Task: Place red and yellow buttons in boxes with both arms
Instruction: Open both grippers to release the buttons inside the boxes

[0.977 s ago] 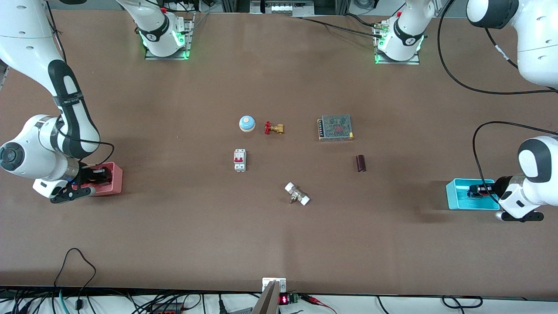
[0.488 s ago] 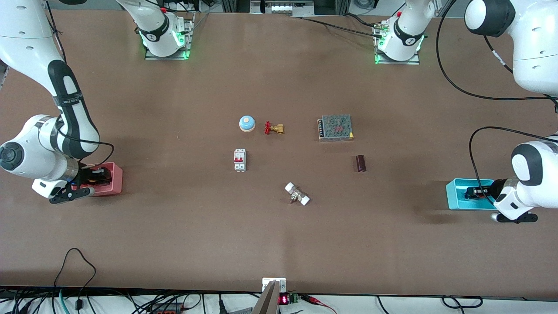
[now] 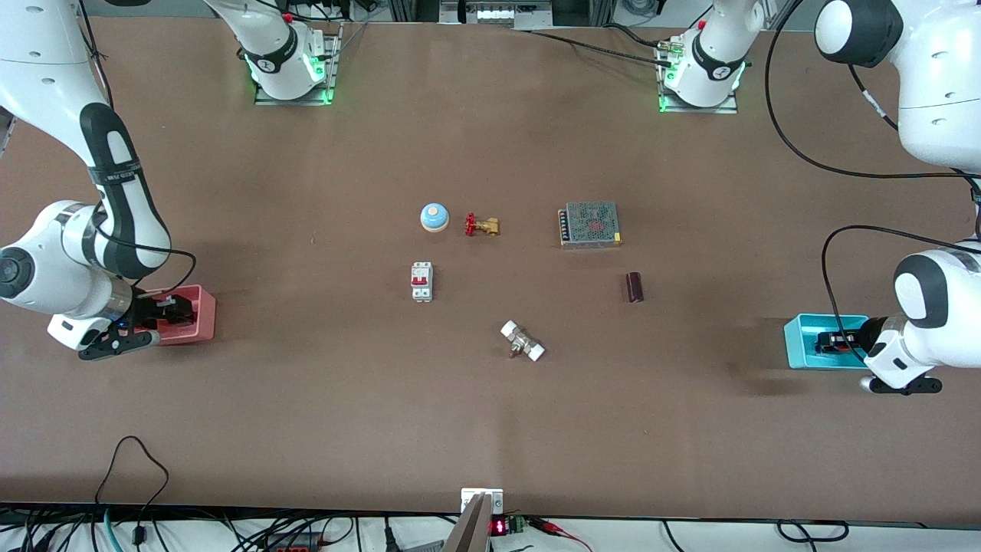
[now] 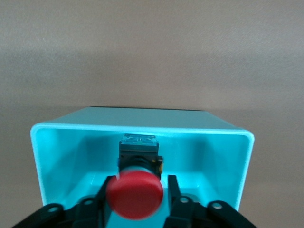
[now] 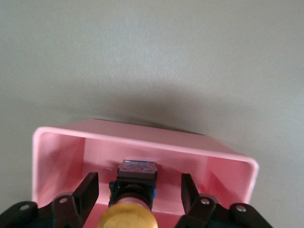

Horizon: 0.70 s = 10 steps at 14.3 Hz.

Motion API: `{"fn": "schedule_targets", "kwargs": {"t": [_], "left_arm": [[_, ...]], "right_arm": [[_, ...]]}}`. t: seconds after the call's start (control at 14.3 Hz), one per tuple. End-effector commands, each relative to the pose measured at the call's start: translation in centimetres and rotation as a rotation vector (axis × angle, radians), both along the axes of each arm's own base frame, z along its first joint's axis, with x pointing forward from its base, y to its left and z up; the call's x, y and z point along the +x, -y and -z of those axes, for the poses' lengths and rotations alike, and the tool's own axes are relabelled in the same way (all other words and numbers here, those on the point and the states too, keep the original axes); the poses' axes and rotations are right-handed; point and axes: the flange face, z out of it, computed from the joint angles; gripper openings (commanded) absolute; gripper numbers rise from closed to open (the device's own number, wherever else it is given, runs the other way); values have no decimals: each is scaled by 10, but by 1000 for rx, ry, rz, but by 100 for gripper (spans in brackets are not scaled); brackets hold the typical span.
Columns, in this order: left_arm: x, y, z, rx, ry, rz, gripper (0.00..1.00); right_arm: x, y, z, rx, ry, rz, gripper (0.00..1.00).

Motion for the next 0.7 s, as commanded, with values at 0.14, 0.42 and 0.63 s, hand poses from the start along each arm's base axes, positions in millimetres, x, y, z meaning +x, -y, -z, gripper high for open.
{"fn": "schedule_targets", "kwargs": {"t": [0.14, 0.42, 0.63], "left_arm": [[4, 9, -46, -21, 29, -13, 100], [-5, 43, -154, -15, 86, 31, 100], [-19, 68, -241, 3, 197, 86, 100]], "right_arm": [[-9, -4, -83, 23, -26, 23, 79], [-26, -36, -163, 42, -54, 102, 100], [-47, -87, -240, 34, -59, 157, 100]]}}
